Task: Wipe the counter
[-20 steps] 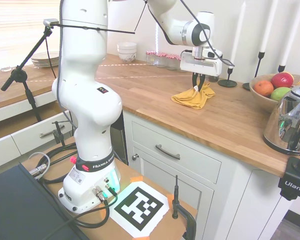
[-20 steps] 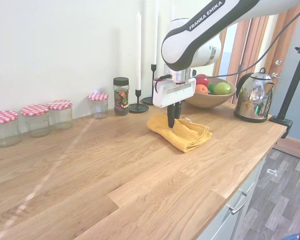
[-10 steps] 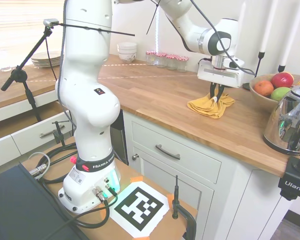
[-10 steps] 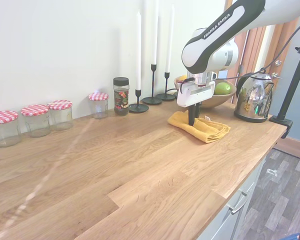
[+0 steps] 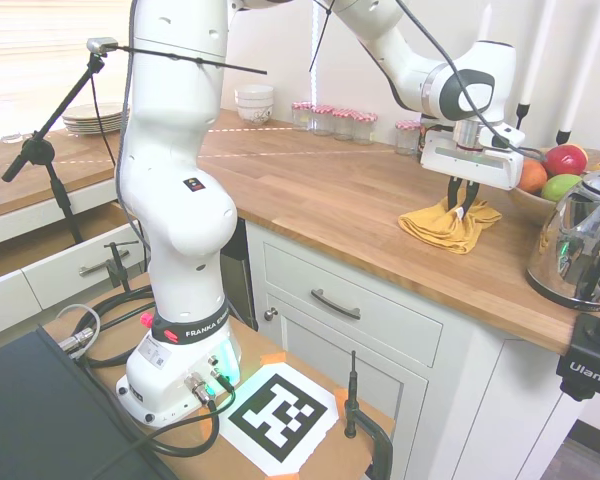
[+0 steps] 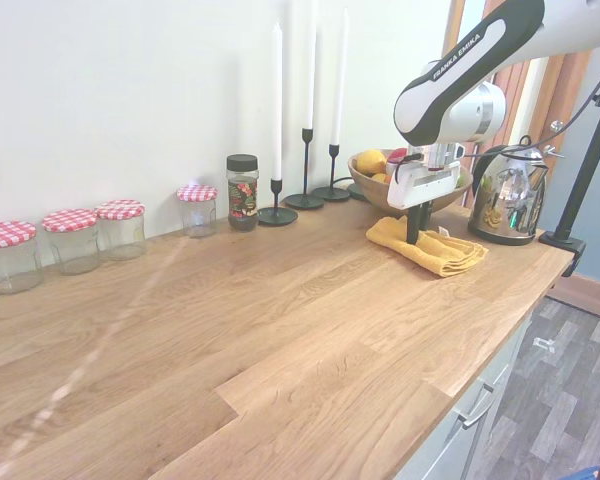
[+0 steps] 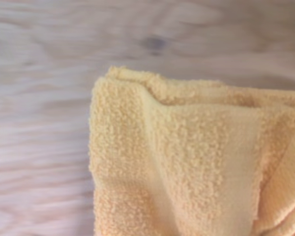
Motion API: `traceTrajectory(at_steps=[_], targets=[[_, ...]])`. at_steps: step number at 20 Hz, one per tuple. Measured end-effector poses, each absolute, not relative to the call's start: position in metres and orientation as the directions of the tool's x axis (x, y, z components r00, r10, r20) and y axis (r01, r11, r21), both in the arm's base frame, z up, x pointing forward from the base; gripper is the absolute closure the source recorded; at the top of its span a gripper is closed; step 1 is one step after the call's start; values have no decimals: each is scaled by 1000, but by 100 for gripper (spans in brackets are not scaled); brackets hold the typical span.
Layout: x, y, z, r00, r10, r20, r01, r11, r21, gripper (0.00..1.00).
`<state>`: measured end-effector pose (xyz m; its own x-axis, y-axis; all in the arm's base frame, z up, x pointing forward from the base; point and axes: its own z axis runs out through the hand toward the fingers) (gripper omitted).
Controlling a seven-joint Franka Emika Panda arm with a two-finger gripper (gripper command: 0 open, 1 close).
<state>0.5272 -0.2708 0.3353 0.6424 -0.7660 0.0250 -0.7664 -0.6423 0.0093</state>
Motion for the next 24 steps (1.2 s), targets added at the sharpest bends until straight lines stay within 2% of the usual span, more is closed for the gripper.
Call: traceTrajectory(at_steps=[10, 17, 24], targets=[[539, -246, 336, 673, -740, 25, -740, -673, 7, 100], [559, -163, 335, 688, -725, 29, -726, -688, 6, 100], [559, -50, 332, 697, -716, 43, -716, -698, -4, 100]])
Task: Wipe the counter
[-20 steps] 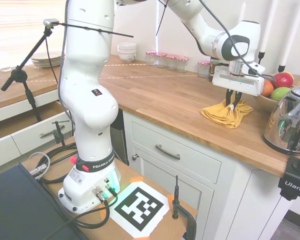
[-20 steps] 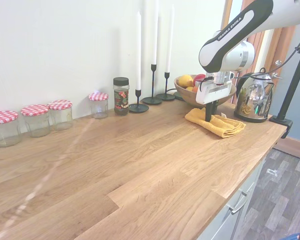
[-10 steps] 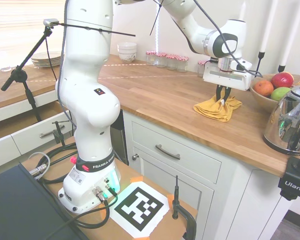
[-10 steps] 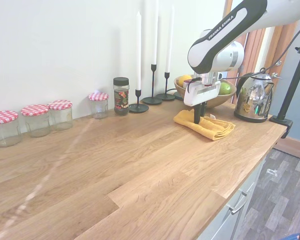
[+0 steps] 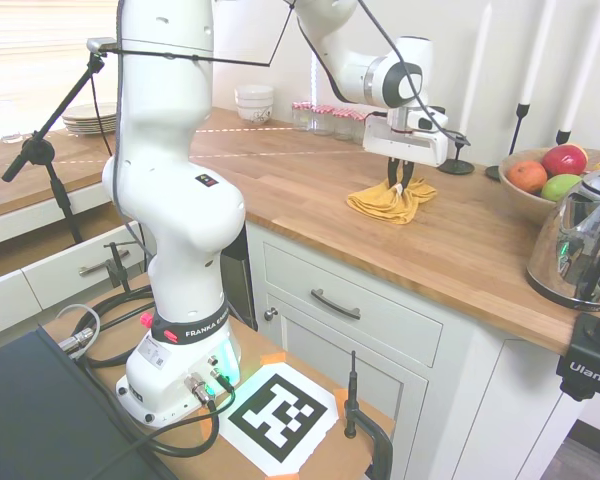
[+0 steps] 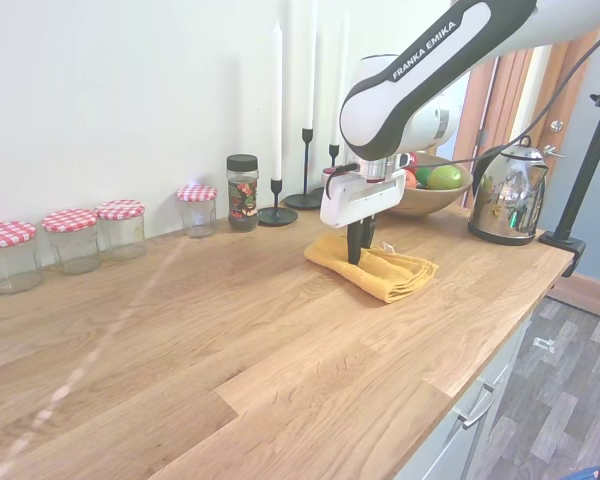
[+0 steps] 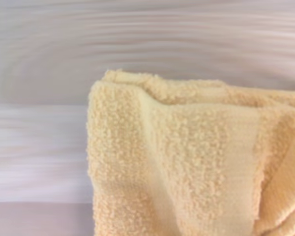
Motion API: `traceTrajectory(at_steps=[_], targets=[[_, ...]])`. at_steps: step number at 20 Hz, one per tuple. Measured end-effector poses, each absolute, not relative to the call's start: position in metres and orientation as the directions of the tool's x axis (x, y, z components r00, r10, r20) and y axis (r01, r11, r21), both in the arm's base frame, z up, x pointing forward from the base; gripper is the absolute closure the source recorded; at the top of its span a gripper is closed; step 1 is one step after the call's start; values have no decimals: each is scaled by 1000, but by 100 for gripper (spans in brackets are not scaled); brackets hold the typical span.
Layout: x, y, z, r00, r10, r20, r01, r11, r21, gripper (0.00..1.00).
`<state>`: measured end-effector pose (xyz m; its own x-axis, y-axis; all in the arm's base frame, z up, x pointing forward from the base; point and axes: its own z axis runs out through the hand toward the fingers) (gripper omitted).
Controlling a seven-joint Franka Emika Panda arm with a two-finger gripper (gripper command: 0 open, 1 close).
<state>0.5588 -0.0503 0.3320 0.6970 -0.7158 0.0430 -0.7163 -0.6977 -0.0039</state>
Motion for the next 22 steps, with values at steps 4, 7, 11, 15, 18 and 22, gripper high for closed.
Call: traceTrajectory(at_steps=[4, 7, 11, 15, 18, 22], targets=[[559, 17, 332, 703, -710, 54, -710, -704, -8, 100], [557, 60, 331, 706, -706, 58, -707, -707, -15, 100], [560, 112, 331, 710, -701, 69, -701, -712, -21, 100], [568, 162, 331, 717, -692, 81, -693, -721, -26, 100], [573, 200, 332, 726, -683, 88, -683, -730, -25, 100], [580, 249, 333, 741, -665, 94, -667, -745, -18, 100]])
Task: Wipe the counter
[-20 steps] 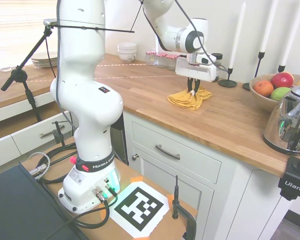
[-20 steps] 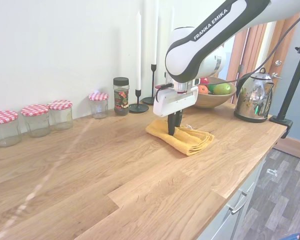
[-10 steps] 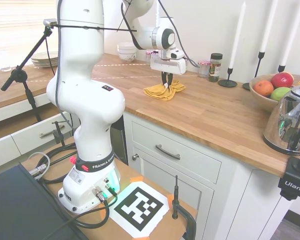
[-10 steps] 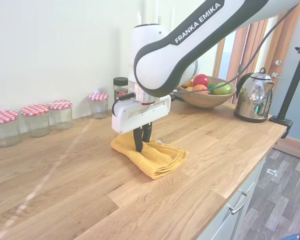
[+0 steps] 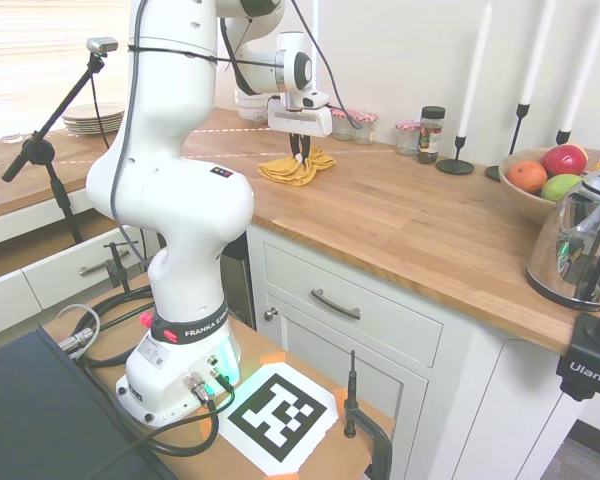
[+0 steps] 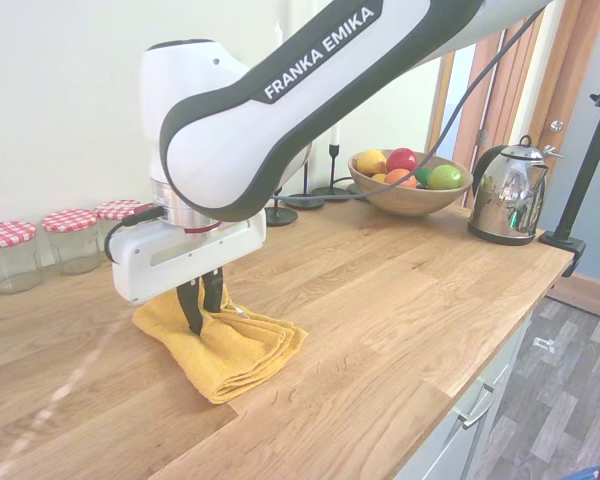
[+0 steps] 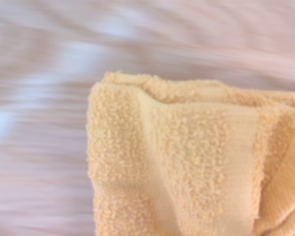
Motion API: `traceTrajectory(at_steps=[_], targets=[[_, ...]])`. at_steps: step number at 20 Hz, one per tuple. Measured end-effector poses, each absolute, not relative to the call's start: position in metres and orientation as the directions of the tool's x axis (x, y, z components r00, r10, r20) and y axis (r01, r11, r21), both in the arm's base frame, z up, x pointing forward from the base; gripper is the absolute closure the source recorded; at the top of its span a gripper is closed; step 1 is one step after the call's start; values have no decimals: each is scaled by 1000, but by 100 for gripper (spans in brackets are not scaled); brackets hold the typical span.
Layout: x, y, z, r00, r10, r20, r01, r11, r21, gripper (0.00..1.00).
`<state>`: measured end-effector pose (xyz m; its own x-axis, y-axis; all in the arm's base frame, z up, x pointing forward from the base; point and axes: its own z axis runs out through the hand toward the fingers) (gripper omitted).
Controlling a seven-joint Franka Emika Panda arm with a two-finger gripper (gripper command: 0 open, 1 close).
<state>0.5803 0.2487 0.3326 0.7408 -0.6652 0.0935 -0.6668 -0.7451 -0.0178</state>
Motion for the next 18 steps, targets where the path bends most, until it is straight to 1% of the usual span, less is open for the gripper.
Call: traceTrajectory(at_steps=[5, 8, 9, 18], targets=[[588, 296, 334, 754, -649, 97, -652, -758, -8, 100], [590, 308, 334, 757, -645, 103, -648, -761, 2, 100], [591, 310, 335, 755, -647, 103, -651, -759, 6, 0], [591, 310, 335, 748, -656, 101, -660, -751, 12, 0]])
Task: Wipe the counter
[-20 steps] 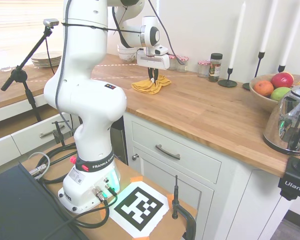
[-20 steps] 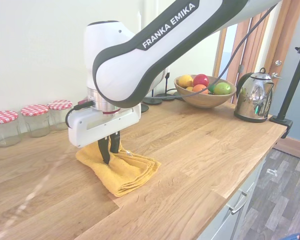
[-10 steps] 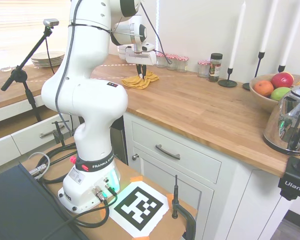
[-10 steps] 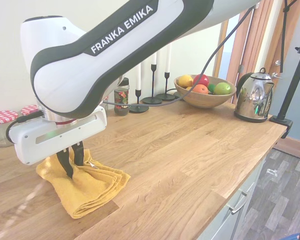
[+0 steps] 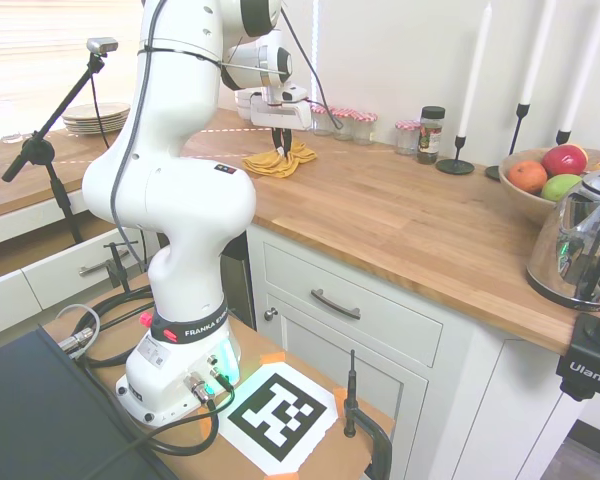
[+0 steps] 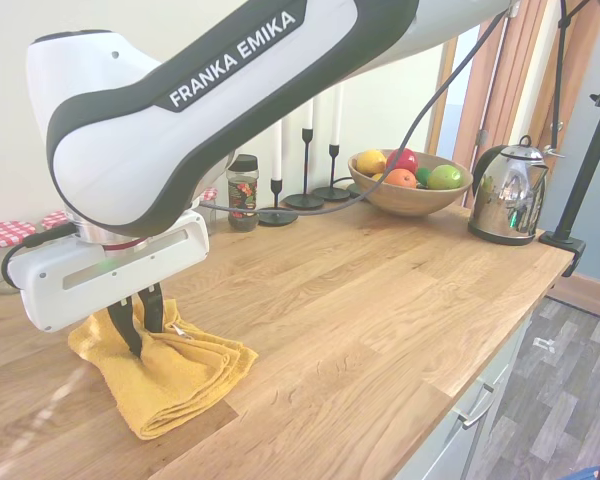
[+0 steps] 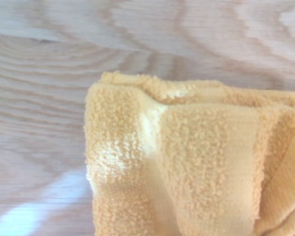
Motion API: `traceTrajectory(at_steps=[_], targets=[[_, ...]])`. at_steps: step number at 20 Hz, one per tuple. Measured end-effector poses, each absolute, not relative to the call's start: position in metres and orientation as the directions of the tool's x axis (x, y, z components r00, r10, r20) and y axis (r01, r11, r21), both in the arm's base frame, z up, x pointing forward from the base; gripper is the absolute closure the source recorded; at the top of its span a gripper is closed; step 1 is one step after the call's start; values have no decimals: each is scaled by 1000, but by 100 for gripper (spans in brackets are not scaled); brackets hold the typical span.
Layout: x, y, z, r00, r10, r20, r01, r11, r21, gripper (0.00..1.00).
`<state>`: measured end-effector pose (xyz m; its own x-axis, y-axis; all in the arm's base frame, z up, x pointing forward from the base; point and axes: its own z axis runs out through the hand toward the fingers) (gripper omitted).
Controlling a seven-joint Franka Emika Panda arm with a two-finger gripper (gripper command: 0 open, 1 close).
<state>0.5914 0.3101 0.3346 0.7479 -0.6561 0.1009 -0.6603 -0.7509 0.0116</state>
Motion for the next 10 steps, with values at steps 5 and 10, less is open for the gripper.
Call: traceTrajectory(at_steps=[5, 10], targets=[[592, 308, 335, 746, -658, 101, -662, -749, 12, 0], [592, 310, 336, 747, -657, 102, -661, -750, 10, 0]])
